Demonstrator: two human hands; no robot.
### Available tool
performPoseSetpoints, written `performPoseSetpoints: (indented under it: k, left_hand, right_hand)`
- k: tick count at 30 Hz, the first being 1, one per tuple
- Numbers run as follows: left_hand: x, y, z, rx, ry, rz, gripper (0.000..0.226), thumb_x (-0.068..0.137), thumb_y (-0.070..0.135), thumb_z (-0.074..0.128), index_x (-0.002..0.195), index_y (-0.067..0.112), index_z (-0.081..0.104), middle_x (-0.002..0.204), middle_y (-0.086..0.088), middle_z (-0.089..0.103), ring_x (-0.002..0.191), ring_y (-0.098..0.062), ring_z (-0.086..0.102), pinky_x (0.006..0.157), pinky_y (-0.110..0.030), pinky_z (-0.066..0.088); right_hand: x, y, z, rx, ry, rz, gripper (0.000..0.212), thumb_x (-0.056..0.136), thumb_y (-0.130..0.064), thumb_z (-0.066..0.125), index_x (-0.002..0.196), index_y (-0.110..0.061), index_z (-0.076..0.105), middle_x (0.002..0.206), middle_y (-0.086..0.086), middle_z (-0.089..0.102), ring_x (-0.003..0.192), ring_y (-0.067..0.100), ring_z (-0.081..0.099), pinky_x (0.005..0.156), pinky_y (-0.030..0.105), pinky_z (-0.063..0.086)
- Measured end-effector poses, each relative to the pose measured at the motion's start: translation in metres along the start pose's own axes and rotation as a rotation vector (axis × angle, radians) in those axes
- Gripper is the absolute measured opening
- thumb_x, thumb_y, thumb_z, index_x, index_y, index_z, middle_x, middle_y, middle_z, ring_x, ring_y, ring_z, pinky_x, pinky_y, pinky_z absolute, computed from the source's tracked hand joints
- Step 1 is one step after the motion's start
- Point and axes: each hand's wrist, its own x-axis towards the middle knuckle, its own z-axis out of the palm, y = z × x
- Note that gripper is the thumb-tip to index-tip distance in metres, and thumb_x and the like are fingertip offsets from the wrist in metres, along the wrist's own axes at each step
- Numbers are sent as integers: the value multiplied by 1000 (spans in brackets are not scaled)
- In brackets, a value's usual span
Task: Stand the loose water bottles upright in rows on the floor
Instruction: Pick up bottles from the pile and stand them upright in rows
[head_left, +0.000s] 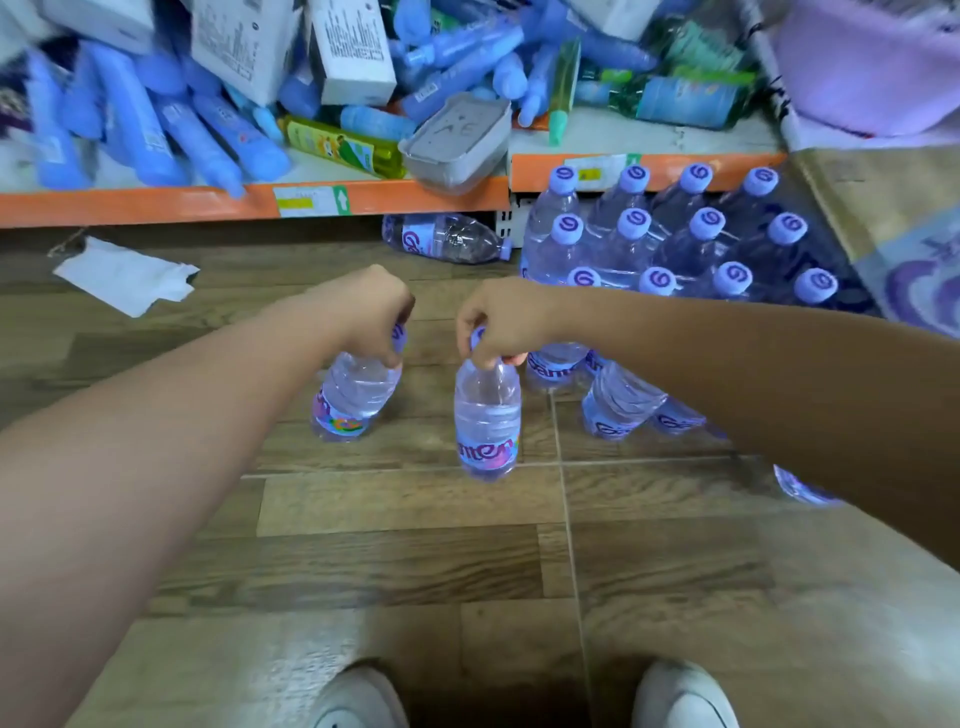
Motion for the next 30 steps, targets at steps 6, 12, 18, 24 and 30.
performPoseSetpoints:
  k: [6, 12, 18, 24, 30]
  left_hand:
    - [-1, 25, -10, -93, 34, 60, 31, 65, 30, 79, 81, 17, 56, 68, 2, 48, 76, -27, 59, 69, -34, 51]
    - [4, 58, -19, -174, 117, 153, 33, 67, 30, 80, 82, 16, 55, 78, -2, 56, 74, -22, 52, 68, -32, 46]
    - [9, 79, -28, -227, 189, 186, 37, 69, 26, 79, 95, 9, 58, 84, 0, 50, 80, -19, 45, 67, -26, 34]
    - [9, 72, -18, -226, 185, 171, 37, 68, 27, 79, 95, 12, 58, 85, 1, 52, 82, -20, 48, 70, -31, 43]
    - [8, 65, -15, -237, 168, 135, 34, 68, 26, 79, 93, 13, 60, 84, 0, 54, 82, -22, 52, 72, -33, 46]
  right_hand:
    - [-30, 19, -4, -239, -37, -4, 26, 69, -6, 67, 64, -30, 60, 97, 11, 72, 87, 24, 66, 84, 38, 53]
    - [-49, 34, -15, -368, 37, 11, 14, 76, -6, 67, 88, -13, 71, 83, -2, 61, 72, 15, 53, 51, 14, 38]
    - [-54, 43, -20, -406, 77, 70, 27, 78, -8, 68, 104, -10, 64, 97, 5, 64, 82, 21, 51, 61, 25, 40]
    - [-49, 40, -13, -425, 55, 69, 25, 78, -6, 66, 103, -7, 63, 108, 13, 62, 81, 24, 51, 59, 25, 40]
    - [-53, 37, -13, -440, 39, 77, 26, 80, -5, 66, 106, -6, 61, 93, 6, 53, 65, 17, 46, 48, 20, 31]
